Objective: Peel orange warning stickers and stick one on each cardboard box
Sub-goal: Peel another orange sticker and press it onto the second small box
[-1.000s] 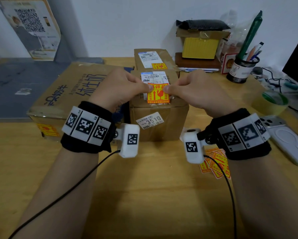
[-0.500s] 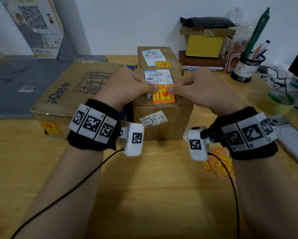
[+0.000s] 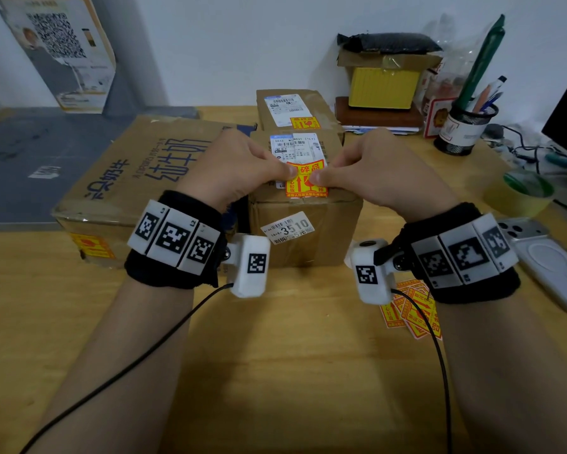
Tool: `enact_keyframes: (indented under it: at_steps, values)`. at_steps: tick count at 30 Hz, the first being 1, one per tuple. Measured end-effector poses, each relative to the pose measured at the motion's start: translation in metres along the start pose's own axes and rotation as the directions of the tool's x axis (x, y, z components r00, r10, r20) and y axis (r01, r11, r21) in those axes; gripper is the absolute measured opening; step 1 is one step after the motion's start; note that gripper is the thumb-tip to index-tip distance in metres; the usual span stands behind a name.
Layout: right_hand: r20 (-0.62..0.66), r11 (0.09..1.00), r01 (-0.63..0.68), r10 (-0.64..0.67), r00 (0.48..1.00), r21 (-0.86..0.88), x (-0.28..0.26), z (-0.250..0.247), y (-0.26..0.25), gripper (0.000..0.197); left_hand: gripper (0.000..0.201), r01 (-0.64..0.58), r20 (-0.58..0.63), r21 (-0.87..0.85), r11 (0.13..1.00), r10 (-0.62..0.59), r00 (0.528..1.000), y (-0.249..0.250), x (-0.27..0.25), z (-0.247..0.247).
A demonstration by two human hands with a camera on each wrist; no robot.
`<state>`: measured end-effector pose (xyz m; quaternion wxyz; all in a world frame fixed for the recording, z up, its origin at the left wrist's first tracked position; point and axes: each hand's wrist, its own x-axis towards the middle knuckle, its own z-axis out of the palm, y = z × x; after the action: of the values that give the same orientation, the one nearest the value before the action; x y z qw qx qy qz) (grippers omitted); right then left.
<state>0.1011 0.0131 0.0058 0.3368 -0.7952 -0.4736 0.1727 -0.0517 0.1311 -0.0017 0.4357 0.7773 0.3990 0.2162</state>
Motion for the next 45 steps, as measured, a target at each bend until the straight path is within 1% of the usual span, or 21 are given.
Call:
enact_keyframes:
  at_steps: [6, 14, 20, 22, 24, 27, 30, 33, 36, 39, 40, 42, 45]
  values:
    - [-0.012, 0.999, -0.006, 0.005, 1.0, -0.034, 0.001, 0.002, -0.001, 0.026, 0.012, -0.01, -0.025, 0.023, 1.0, 0.01, 1.0, 0.001, -0.001, 0.002]
    - [-0.027, 0.995, -0.005, 0.002, 1.0, -0.097, 0.001, 0.002, -0.001, 0.029, 0.013, 0.0, 0.0, 0.023, 1.0, 0.0, 1.0, 0.001, -0.001, 0.003]
    - [-0.05, 0.985, -0.024, 0.015, 0.999, -0.169, -0.001, 0.0, -0.002, 0.047, 0.012, -0.023, 0.01, 0.046, 0.999, 0.023, 1.0, 0.002, -0.002, 0.003]
    - [-0.052, 0.986, -0.023, 0.015, 0.999, -0.165, -0.001, -0.001, -0.001, 0.047, 0.012, -0.039, 0.007, 0.058, 0.998, 0.039, 0.999, 0.002, -0.003, 0.002]
    - [-0.067, 0.987, 0.009, -0.02, 0.998, -0.161, -0.001, -0.002, -0.001, 0.042, 0.014, -0.049, 0.013, 0.076, 0.996, 0.048, 0.999, 0.002, -0.003, 0.001]
    - [-0.127, 0.985, 0.114, -0.13, 0.983, -0.128, -0.003, -0.001, -0.003, 0.037, 0.015, -0.06, 0.039, 0.104, 0.993, 0.056, 0.998, 0.002, -0.005, -0.002]
    - [-0.202, 0.975, 0.209, -0.221, 0.954, -0.079, -0.003, 0.003, -0.004, 0.041, 0.016, -0.061, 0.056, 0.12, 0.991, 0.055, 0.997, 0.003, -0.006, -0.005]
    - [-0.219, 0.963, 0.261, -0.27, 0.937, -0.072, -0.003, 0.003, -0.005, 0.044, 0.019, -0.064, 0.043, 0.148, 0.987, 0.058, 0.997, 0.003, -0.006, -0.007]
    - [-0.187, 0.951, 0.31, -0.305, 0.934, -0.006, -0.007, 0.0, -0.008, 0.051, 0.02, -0.069, 0.019, 0.148, 0.987, 0.067, 0.998, 0.002, -0.004, -0.007]
    - [-0.095, 0.93, 0.365, -0.361, 0.928, 0.033, -0.008, 0.003, -0.009, 0.056, 0.014, -0.078, -0.032, 0.135, 0.988, 0.083, 0.996, -0.001, 0.0, -0.006]
    - [-0.057, 0.919, 0.393, -0.391, 0.919, 0.026, -0.007, 0.005, -0.009, 0.056, 0.011, -0.075, -0.046, 0.129, 0.989, 0.081, 0.996, -0.002, 0.001, -0.005]
    - [0.002, 0.903, 0.429, -0.429, 0.903, 0.004, -0.006, 0.01, -0.008, 0.053, 0.013, -0.066, -0.068, 0.135, 0.989, 0.076, 0.995, -0.003, 0.004, -0.004]
    - [0.039, 0.914, 0.404, -0.403, 0.915, -0.037, -0.005, 0.014, -0.008, 0.047, 0.019, -0.06, -0.082, 0.131, 0.99, 0.071, 0.994, -0.003, 0.007, -0.003]
